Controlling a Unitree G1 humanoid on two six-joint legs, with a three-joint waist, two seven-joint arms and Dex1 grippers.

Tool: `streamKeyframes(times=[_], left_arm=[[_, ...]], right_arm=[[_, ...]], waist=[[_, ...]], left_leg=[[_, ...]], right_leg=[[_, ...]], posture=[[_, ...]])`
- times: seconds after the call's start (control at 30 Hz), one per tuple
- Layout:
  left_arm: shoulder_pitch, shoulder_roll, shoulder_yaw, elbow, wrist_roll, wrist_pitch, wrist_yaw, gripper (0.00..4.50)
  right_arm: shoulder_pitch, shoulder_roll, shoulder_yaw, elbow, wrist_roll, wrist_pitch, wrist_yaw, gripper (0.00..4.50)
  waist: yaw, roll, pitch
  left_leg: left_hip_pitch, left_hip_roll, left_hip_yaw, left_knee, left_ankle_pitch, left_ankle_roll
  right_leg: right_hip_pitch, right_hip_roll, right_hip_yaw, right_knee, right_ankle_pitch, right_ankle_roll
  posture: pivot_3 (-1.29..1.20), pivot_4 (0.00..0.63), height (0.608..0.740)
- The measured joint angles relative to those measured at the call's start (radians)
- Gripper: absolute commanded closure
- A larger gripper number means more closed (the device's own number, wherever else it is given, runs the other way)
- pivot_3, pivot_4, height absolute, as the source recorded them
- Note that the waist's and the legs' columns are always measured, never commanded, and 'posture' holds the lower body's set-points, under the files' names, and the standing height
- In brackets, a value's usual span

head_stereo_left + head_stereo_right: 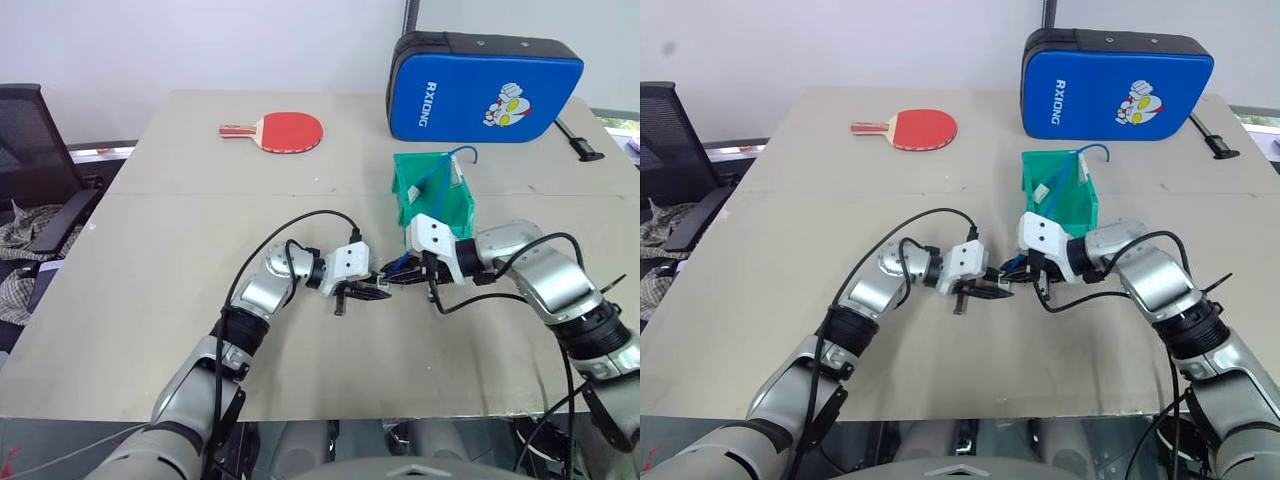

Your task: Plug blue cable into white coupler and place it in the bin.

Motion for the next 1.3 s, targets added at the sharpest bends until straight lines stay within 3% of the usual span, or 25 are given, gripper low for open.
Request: streamKeyframes(times=[1.1,1.13,1.3], left_arm=[[0.009,-0.007,-0.002,-0.001,0.028,0.042,0.020,3.93],[0.010,-0.007,-0.001,-0.002,0.025,0.050,0.019,2.91],[0.014,-0.021,0.001,-0.087,-0.026,0.105,0.001,0.84]], right_arm=[[-0.027,0.059,0.022,0.075,-0.127,-0.009,0.090,4.50],[-0.025,0.061,0.021,0.076,-0.127,-0.010,0.088,4.50],[0.046,0.098,-0.053,0.074,-0.090,-0.019,0.045,4.50]], waist=[[-0.004,0.001,-0.018],[-0.004,0.001,-0.019],[-0.005,0.001,-0.022]], left_leg=[[0.014,0.002,0.000,-0.002,0.000,0.000],[0.014,0.002,0.000,-0.003,0.000,0.000],[0.015,0.002,0.000,-0.003,0.000,0.000]], right_leg=[[0.012,0.000,0.001,0.000,-0.005,-0.001],[0.012,0.000,0.001,0.000,-0.005,-0.001],[0.013,0.000,0.001,-0.001,-0.005,-0.001]], posture=[[0.00,0.150,0.731],[0.00,0.150,0.731],[0.00,0.150,0.731]])
